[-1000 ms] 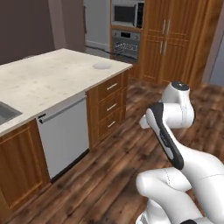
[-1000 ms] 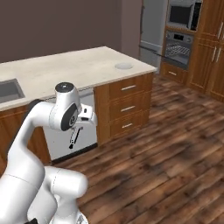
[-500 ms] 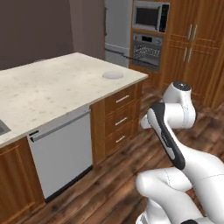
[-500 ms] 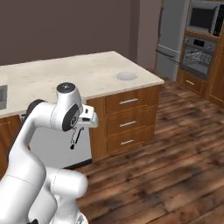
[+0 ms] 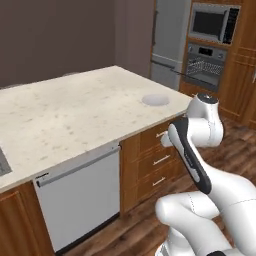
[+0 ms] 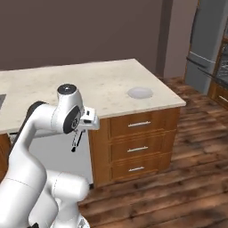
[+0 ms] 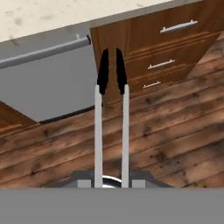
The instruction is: Pick up the tongs from the counter and place them near the plate next to the oven.
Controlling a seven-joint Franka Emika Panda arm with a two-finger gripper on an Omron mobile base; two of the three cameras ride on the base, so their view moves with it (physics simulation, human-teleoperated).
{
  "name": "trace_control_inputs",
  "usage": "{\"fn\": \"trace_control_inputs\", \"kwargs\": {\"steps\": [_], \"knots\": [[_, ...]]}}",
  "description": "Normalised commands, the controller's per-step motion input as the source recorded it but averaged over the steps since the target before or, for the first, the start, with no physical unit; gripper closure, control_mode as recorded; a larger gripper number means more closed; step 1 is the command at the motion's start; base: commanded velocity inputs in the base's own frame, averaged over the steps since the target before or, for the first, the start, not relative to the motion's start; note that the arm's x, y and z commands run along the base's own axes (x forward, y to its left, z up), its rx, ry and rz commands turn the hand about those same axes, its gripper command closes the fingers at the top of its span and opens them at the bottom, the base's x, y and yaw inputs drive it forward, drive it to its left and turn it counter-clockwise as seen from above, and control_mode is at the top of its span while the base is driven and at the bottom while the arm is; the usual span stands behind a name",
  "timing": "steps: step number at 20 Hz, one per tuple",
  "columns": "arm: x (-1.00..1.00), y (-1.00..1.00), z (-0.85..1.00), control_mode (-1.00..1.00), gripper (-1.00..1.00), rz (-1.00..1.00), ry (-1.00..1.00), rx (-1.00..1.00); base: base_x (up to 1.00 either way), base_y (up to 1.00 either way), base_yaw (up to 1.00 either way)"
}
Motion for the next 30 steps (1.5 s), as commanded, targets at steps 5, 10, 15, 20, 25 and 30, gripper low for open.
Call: {"fn": "trace_control_inputs", "kwargs": {"steps": [5, 10, 15, 20, 25, 30], "knots": [[0.0, 0.0, 0.0, 1.0, 1.0, 0.0, 0.0, 0.0, 1.0, -0.52, 0.29], [0.0, 0.0, 0.0, 1.0, 1.0, 0.0, 0.0, 0.0, 1.0, -0.58, 0.19], [0.0, 0.0, 0.0, 1.0, 1.0, 0.0, 0.0, 0.0, 0.63, -0.23, 0.2], [0.0, 0.0, 0.0, 1.0, 1.0, 0.0, 0.0, 0.0, 0.31, -0.02, 0.14], [0.0, 0.0, 0.0, 1.0, 1.0, 0.0, 0.0, 0.0, 0.46, -0.04, 0.18], [0.0, 0.0, 0.0, 1.0, 1.0, 0.0, 0.0, 0.0, 0.61, -0.15, 0.23]]}}
